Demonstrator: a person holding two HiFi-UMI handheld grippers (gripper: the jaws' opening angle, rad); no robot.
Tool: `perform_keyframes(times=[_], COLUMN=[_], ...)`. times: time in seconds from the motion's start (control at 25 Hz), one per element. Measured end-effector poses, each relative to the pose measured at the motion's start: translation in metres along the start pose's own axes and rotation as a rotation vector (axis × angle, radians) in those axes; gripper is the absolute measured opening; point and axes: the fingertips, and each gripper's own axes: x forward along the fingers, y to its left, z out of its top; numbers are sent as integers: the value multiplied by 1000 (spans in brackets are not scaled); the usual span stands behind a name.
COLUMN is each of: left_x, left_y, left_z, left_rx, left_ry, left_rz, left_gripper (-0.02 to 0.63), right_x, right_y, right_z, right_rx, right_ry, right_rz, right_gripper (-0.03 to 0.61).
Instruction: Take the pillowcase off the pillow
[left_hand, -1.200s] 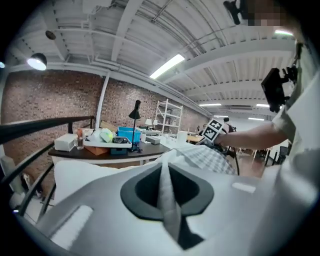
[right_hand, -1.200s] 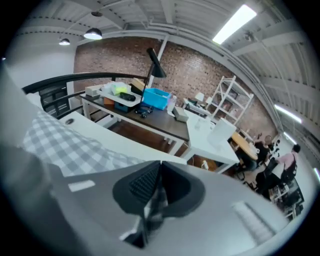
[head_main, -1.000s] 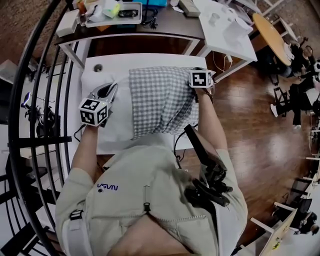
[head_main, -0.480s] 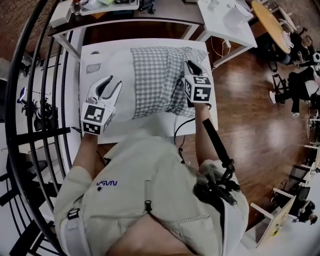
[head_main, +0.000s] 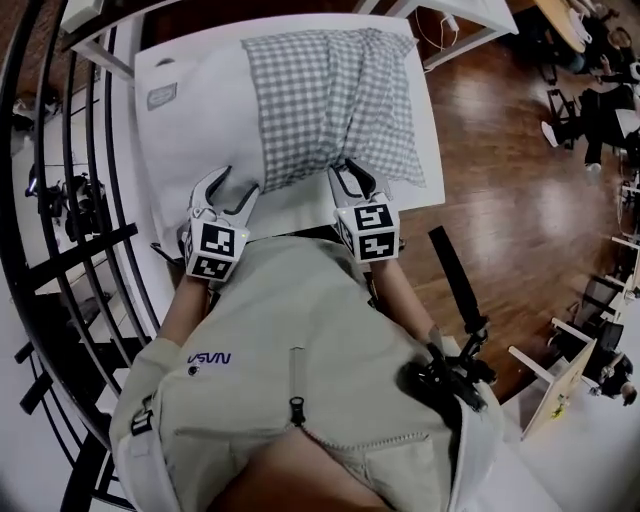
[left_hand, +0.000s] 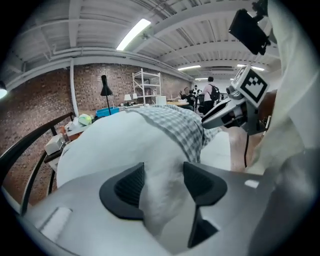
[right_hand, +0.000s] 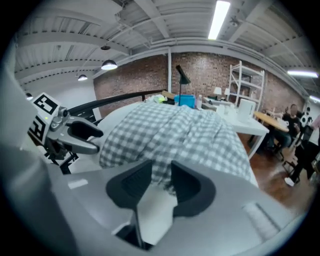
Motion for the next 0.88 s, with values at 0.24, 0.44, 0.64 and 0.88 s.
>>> perform_keyframes(times=[0.24, 0.44, 0.64, 0.88], left_x=[14, -3, -34, -49], left_y=[2, 14, 56, 93], left_z=[-8, 25, 81, 99], left_rx=[57, 45, 25, -43], left_ry=[41, -36, -180, -257], left_rz=[7, 14, 127, 183], left_gripper=[106, 20, 18, 17], right_x=[28, 32, -5, -34], right_y=[24, 15, -37, -118], right_z=[-34, -22, 16, 30], right_rx=[-5, -64, -63, -60], right_ry=[86, 69, -54, -85], right_rz=[23, -47, -231, -424], right_gripper=[143, 5, 5, 5])
